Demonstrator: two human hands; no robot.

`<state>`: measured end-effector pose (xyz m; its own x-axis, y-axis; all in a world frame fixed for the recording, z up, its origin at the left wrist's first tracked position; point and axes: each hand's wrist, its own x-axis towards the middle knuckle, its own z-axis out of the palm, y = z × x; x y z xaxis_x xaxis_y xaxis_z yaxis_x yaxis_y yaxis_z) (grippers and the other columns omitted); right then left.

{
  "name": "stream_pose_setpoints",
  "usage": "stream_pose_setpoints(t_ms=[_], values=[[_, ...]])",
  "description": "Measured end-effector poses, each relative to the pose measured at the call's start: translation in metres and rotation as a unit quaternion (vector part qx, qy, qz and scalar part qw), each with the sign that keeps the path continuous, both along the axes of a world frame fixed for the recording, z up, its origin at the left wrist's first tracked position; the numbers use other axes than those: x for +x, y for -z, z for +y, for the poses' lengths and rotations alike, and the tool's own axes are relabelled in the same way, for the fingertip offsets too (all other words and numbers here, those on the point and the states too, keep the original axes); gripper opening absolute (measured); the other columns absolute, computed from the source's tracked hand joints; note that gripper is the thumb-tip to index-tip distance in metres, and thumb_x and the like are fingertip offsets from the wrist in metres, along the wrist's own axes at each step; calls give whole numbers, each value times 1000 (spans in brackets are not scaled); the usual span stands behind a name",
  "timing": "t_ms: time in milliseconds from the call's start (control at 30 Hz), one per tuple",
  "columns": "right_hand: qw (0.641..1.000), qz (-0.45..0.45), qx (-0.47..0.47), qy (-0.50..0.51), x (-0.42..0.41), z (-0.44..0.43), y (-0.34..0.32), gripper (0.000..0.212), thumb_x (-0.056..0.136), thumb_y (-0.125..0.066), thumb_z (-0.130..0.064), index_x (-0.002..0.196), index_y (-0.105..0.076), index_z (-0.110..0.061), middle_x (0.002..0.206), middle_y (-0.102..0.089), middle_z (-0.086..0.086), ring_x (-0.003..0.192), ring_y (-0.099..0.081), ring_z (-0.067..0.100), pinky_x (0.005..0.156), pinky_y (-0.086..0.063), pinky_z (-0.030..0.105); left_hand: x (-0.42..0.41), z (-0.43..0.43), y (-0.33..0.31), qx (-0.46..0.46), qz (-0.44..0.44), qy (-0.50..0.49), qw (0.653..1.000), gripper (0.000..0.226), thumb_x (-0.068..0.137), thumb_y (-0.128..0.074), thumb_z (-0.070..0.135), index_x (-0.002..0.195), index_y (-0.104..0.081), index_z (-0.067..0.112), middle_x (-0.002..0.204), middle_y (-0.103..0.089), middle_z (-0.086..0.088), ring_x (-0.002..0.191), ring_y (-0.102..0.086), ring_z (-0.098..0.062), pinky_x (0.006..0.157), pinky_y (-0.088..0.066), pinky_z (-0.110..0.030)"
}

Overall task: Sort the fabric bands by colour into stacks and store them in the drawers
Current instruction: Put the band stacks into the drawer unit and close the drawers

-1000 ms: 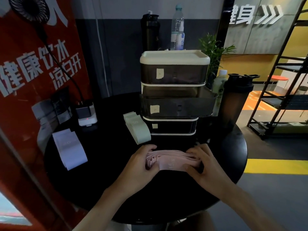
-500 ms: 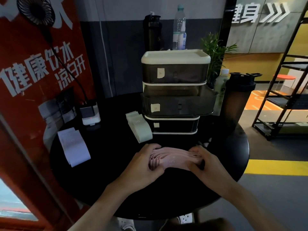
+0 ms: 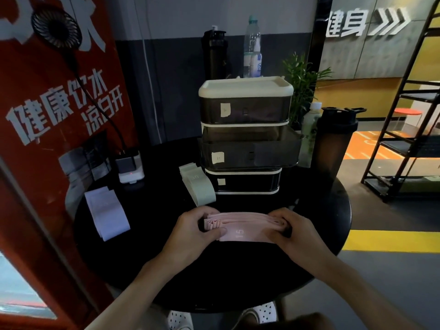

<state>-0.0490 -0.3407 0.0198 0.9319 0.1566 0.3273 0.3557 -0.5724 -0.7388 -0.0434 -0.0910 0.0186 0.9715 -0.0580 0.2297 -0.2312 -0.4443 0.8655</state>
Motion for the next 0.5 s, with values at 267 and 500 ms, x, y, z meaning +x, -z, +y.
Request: stream_pose_setpoints(t_ms=[267, 500], values=[[992, -120, -11, -30, -4, -9, -108, 32, 83, -73, -22, 95, -56, -46, 89, -63, -21, 85, -57, -8, 70, -41, 4, -18, 4, -120, 22, -104, 37, 994, 31, 74, -83, 16, 97, -69, 32, 96, -70, 11, 89, -65, 1, 74, -48, -9], [984, -179, -1, -12, 36, -7, -183, 23, 83, -74, -18, 102, -63, -25, 90, -61, -15, 77, -55, -9, 65, -43, 6, 31, -4, -194, 93, -227, 2, 970, 34, 74, -86, 20, 101, -68, 30, 92, -68, 12, 82, -64, 2, 73, -49, -9]])
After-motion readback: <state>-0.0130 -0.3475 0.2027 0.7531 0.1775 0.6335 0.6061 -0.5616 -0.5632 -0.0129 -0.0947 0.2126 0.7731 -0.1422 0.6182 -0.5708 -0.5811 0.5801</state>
